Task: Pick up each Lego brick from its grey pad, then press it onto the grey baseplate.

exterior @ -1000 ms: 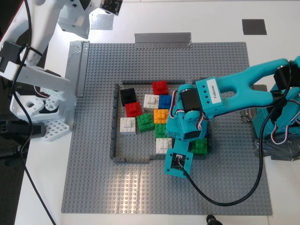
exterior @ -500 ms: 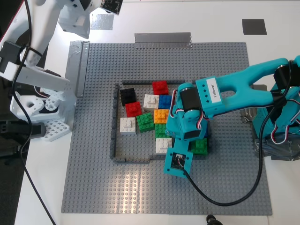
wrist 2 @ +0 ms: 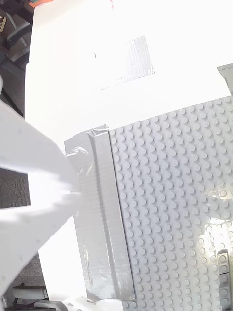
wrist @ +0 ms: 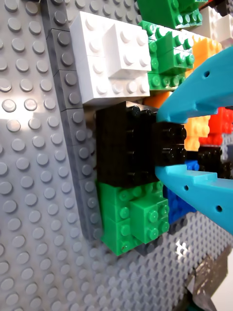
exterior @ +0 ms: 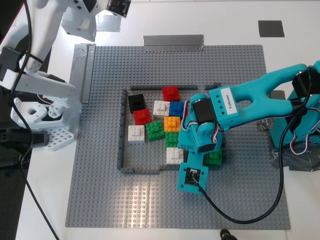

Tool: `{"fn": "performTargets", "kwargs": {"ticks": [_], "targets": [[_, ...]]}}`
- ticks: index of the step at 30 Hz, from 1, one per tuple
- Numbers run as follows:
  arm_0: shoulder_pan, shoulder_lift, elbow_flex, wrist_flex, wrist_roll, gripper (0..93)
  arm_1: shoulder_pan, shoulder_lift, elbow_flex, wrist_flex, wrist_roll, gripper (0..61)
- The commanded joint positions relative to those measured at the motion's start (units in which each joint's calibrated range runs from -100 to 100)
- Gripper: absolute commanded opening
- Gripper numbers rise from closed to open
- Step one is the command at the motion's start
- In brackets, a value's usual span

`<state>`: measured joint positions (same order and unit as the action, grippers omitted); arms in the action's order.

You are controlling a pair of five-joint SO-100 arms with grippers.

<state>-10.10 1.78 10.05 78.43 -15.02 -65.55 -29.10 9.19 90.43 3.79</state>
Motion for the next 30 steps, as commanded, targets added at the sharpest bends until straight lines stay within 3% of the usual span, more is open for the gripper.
{"fn": "performTargets", "kwargs": {"ticks": [1,14,23,26,28,30], "targets": [[1.4,-0.8,-1.8,0.3,0.3,10.8,-0.4,-2.6,-1.6,0.4,0.6,0.2],[2.8,-1.2,-4.0,2.4,0.3,10.8,0.9,-2.8,-1.7,-0.2,2.9,0.2],[6.8,-2.4,-26.5,18.6,0.0,10.1,1.5,-0.9,-6.6,2.1,3.8,0.2],[11.4,-5.1,-33.8,21.6,0.0,7.3,1.2,-0.8,-6.3,1.8,3.5,0.2],[16.5,-7.4,-36.0,21.6,0.3,0.0,0.9,-0.5,-6.1,1.2,3.5,0.2],[23.4,-9.6,-37.1,21.6,0.3,0.0,0.3,0.8,-5.8,0.1,3.3,0.2]]}}
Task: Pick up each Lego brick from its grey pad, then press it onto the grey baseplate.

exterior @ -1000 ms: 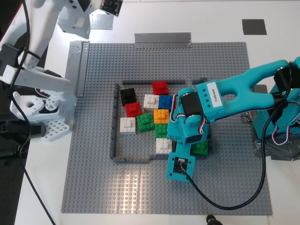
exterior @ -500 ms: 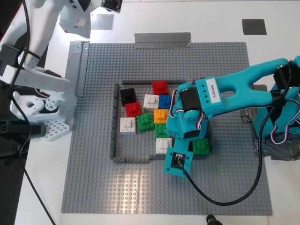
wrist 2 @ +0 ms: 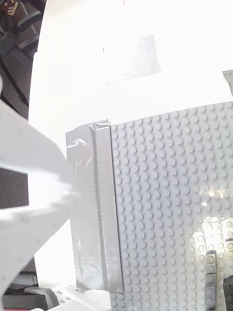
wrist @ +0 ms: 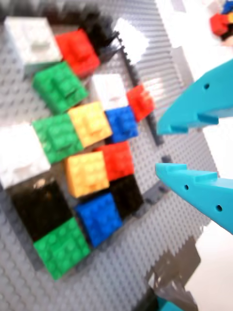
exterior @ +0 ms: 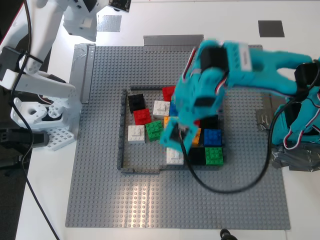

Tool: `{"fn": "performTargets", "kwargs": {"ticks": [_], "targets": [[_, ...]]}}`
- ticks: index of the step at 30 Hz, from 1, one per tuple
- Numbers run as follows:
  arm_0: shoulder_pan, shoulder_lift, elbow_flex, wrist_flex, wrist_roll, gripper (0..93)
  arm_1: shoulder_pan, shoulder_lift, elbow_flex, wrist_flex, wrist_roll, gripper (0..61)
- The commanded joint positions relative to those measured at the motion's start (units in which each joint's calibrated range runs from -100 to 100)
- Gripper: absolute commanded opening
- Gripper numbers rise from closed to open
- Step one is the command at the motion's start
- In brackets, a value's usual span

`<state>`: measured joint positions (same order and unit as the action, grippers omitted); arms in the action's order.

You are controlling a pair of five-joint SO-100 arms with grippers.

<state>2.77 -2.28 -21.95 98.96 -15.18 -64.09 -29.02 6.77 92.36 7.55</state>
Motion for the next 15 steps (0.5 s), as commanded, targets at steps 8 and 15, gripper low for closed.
{"fn": "performTargets", "kwargs": {"ticks": [8,15], "targets": [[36.4,-8.1,-5.1,1.0,3.7,0.0,-1.2,10.4,-12.4,-3.5,0.4,0.2],[52.0,-8.0,-4.8,-2.5,6.2,0.0,-0.2,8.8,-9.3,-5.5,0.5,0.2]]}}
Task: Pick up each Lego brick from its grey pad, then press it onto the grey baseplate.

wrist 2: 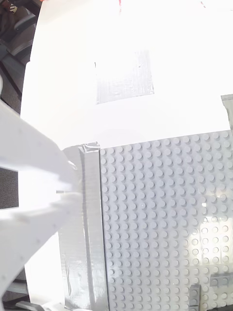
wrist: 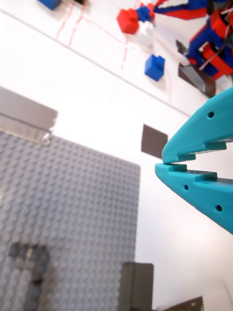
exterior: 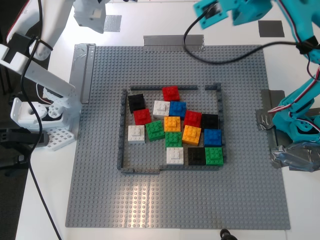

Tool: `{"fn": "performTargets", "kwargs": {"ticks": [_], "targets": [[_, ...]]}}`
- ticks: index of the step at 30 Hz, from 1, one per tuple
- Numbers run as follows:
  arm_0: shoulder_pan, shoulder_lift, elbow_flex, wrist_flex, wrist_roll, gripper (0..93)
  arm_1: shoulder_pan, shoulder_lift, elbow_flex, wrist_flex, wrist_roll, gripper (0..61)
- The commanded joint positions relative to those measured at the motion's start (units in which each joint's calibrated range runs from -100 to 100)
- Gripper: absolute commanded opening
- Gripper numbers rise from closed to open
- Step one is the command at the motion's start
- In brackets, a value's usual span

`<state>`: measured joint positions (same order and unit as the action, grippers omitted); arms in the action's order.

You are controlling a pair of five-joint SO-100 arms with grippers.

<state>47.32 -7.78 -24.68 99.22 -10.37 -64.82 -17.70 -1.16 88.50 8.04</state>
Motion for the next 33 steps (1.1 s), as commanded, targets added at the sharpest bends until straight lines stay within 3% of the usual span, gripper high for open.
{"fn": "performTargets", "kwargs": {"ticks": [1,8,17,30,33], "targets": [[9.4,-2.5,-1.6,-4.2,1.6,0.0,0.6,-3.3,-0.1,-2.3,0.0,0.2],[21.0,-2.4,0.7,-10.0,4.0,0.0,0.7,-9.1,8.0,-8.3,-0.7,0.2],[28.7,-2.4,16.2,-22.4,8.4,0.0,-1.5,-6.8,7.9,-17.9,-1.6,0.1],[28.9,-2.4,23.8,-23.4,9.4,0.0,-4.6,-0.4,-0.8,-17.8,-3.4,0.1],[29.5,-2.4,25.2,-23.4,6.9,0.0,-5.4,-0.3,-0.6,-18.5,-3.7,0.1]]}}
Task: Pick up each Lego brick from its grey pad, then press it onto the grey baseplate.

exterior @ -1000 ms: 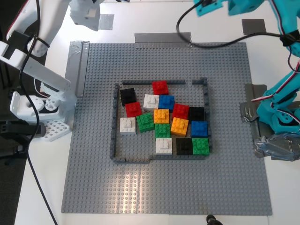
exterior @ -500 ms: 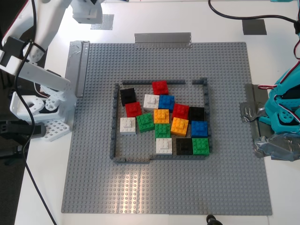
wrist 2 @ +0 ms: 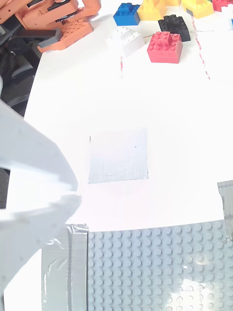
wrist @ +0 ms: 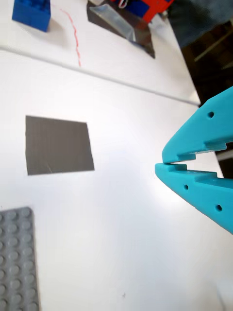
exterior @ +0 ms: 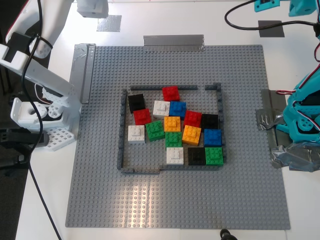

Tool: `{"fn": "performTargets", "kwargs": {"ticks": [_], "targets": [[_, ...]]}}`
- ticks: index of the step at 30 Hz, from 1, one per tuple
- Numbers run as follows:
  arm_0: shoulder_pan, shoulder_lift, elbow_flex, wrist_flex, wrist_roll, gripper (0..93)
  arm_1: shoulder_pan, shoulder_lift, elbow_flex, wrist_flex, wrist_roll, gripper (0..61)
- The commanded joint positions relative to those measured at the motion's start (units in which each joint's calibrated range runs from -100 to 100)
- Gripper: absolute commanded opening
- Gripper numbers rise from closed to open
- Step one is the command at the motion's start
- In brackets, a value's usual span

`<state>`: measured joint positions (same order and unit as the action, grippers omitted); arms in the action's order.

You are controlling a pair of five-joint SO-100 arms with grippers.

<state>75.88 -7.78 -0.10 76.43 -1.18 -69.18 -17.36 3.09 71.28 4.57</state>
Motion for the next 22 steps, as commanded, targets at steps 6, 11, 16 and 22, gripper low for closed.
{"fn": "performTargets", "kwargs": {"ticks": [6,11,16,22], "targets": [[0.2,-2.5,1.6,-0.6,-3.2,0.0,-2.4,1.2,-6.6,-2.1,-0.6,0.1],[-0.2,-2.5,1.9,-0.4,-3.1,0.0,-3.0,4.6,-9.9,-2.0,-0.4,0.1],[0.1,-2.5,2.5,-0.5,-3.1,0.0,-3.2,6.0,-12.7,-0.9,-0.3,0.1],[-0.2,-2.5,2.0,-0.5,-3.1,0.0,-3.2,5.7,-11.9,-0.5,-0.3,0.1]]}}
